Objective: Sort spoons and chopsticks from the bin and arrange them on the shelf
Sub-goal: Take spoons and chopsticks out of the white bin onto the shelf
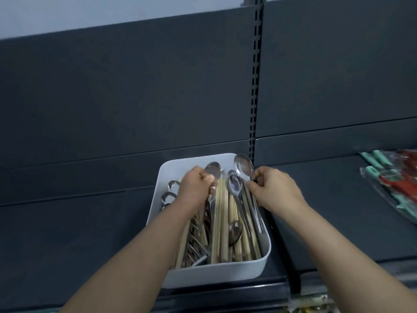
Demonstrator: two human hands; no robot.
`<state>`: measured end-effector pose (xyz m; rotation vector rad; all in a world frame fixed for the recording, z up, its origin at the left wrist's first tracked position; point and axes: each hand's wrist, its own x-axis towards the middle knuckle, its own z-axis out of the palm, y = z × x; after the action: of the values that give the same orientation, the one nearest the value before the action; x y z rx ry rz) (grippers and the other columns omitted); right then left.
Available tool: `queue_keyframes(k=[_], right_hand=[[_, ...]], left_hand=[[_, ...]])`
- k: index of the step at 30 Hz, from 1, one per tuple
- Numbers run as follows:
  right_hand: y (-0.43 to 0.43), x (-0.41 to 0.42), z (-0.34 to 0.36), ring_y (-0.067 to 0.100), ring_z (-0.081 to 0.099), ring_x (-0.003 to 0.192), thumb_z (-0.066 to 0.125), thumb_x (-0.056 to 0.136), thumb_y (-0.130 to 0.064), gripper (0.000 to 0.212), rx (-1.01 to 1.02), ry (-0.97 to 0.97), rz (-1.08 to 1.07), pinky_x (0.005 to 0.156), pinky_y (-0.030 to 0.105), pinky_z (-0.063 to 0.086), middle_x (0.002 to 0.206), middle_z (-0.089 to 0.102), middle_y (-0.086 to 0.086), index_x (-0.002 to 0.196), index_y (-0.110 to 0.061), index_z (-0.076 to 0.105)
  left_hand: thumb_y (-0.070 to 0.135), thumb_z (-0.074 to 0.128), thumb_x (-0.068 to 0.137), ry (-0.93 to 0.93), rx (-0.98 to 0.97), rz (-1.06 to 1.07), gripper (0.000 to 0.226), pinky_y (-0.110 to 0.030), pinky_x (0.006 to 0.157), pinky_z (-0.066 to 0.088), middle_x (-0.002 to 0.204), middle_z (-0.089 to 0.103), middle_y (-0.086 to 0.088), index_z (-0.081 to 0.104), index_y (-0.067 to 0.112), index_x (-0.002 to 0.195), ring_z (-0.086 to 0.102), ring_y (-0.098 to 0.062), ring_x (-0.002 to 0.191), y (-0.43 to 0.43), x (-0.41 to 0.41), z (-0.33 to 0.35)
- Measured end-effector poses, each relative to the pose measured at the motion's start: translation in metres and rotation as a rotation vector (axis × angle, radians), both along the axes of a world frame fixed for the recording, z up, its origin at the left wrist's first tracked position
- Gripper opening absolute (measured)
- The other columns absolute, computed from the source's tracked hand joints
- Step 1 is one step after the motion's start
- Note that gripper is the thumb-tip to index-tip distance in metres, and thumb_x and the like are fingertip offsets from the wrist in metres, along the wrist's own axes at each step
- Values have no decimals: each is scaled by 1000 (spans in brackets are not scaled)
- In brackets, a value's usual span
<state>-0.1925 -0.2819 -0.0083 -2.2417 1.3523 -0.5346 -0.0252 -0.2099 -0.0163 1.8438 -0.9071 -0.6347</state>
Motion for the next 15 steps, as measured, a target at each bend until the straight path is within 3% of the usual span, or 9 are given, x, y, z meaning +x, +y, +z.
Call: queue_keyframes(k=[2, 4, 7, 10, 15], right_hand=[[1, 4, 1, 21, 63, 83, 56, 88, -37, 7, 4, 2, -2, 65, 29, 43, 80, 66, -6, 89, -30, 56], [2, 10, 2, 22, 64, 82, 56, 87, -36, 8, 3, 40, -3, 65, 30, 45, 80, 66, -4, 87, -28, 55], [5, 18, 1, 22, 67, 78, 56, 88, -34, 10, 17, 58, -27, 64, 31, 48, 79, 67, -2, 84, -25, 55], [8, 16, 3, 21, 67, 74, 57, 88, -33, 11, 29, 34, -83, 69, 33, 53, 80, 68, -2, 87, -22, 57], [12, 3, 3, 21, 67, 70, 55, 87, -40, 23, 84, 38, -128, 70, 36, 56, 76, 70, -1, 87, -17, 61]], left_hand=[[4, 51, 91, 70, -49, 95, 19, -30, 57, 51, 74, 66, -15, 46, 11, 74, 62, -25, 63, -1, 16, -1], [7, 56, 86, -65, 81, 87, 20, -33, 56, 54, 67, 69, -11, 50, 11, 68, 64, -24, 57, 2, 28, -8], [10, 62, 79, -214, 232, 23, 12, -39, 67, 57, 67, 69, -12, 63, 6, 68, 67, -30, 67, 6, 38, -19], [24, 65, 81, -302, 260, -18, 16, -32, 66, 49, 76, 70, -7, 69, 10, 75, 65, -26, 78, 0, 30, -18], [33, 71, 81, -307, 222, -77, 34, -31, 62, 45, 69, 63, -7, 53, 13, 61, 61, -27, 70, -28, 7, -19]])
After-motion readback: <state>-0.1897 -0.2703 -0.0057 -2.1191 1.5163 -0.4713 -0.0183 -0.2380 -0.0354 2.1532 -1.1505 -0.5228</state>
